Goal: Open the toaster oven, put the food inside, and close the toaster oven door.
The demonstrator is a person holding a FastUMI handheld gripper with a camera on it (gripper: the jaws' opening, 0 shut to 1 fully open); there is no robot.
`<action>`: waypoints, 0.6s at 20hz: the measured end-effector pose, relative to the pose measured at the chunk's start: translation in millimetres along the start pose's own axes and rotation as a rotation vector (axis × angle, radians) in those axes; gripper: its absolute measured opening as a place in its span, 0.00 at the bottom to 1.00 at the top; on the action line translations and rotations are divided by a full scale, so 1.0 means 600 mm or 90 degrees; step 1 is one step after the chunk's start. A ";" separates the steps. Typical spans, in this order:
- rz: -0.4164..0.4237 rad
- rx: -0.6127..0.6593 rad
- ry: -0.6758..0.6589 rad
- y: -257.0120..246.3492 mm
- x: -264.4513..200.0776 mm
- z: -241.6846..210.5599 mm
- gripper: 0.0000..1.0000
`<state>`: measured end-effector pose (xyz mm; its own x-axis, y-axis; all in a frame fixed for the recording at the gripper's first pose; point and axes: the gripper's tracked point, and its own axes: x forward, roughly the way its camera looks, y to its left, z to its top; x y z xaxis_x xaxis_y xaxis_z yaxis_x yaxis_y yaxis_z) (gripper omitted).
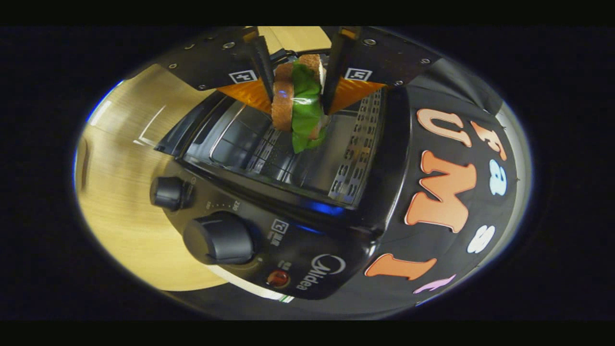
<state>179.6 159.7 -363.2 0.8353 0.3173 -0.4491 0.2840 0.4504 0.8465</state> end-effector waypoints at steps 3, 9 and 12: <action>-0.018 -0.009 0.009 -0.002 -0.013 -0.002 0.56; -0.074 -0.050 0.013 -0.021 -0.038 -0.016 0.75; -0.083 -0.064 0.027 -0.023 -0.040 -0.032 0.98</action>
<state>146.4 161.9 -369.6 0.7732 0.2852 -0.5665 0.3383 0.5701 0.7487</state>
